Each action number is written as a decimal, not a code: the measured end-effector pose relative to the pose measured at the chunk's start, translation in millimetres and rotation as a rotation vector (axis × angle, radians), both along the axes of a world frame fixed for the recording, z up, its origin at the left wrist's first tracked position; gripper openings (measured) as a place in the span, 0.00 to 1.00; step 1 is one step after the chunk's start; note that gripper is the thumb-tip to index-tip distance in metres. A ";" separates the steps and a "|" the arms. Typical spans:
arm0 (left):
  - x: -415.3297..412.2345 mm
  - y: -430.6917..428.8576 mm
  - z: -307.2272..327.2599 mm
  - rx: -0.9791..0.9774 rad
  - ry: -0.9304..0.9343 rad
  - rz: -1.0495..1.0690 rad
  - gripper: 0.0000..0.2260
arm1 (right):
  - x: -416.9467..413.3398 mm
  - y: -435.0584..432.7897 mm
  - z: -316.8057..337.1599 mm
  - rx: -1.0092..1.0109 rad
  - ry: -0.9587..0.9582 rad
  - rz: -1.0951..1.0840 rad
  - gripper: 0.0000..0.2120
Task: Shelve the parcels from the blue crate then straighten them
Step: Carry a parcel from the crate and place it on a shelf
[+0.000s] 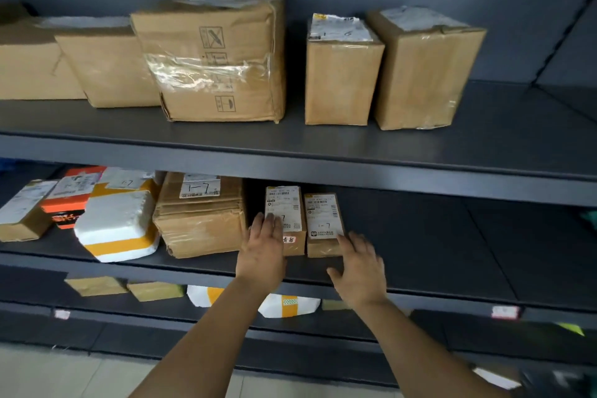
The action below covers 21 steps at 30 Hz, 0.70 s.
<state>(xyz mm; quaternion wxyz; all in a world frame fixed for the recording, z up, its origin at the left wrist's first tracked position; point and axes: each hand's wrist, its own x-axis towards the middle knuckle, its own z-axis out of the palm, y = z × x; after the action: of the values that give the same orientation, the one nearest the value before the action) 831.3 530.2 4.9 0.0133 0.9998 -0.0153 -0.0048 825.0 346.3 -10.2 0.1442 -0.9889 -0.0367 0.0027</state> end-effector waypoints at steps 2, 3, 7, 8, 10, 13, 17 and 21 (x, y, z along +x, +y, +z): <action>-18.5 -2.3 10.7 0.044 -0.010 -0.083 0.36 | -30.7 -5.5 10.8 -0.044 0.009 -0.046 0.32; -27.7 -4.6 14.7 0.055 -0.010 -0.125 0.36 | -46.8 -9.2 14.6 -0.071 0.013 -0.071 0.32; -68.7 -22.4 28.4 0.040 0.008 -0.315 0.34 | -118.9 -26.1 27.1 -0.148 0.008 -0.226 0.31; -79.9 -28.9 30.6 0.045 0.009 -0.364 0.34 | -138.9 -31.0 30.1 -0.155 0.019 -0.271 0.31; -103.6 -45.5 33.5 0.052 0.012 -0.462 0.35 | -180.4 -43.4 34.9 -0.174 0.052 -0.356 0.32; -140.2 -78.0 38.1 0.041 0.015 -0.595 0.34 | -243.0 -66.5 42.9 -0.196 0.058 -0.481 0.32; -192.1 -131.6 46.9 0.067 -0.053 -0.788 0.33 | -325.0 -101.9 54.8 -0.187 0.043 -0.640 0.27; -254.9 -195.2 55.7 0.059 -0.080 -0.948 0.31 | -408.6 -144.5 63.0 -0.213 0.060 -0.794 0.28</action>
<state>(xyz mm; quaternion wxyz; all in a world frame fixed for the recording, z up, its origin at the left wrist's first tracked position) 576.4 335.0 60.6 -0.0193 0.8820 -0.4701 0.0276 416.4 201.8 52.9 0.0318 -0.9350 0.3527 -0.0204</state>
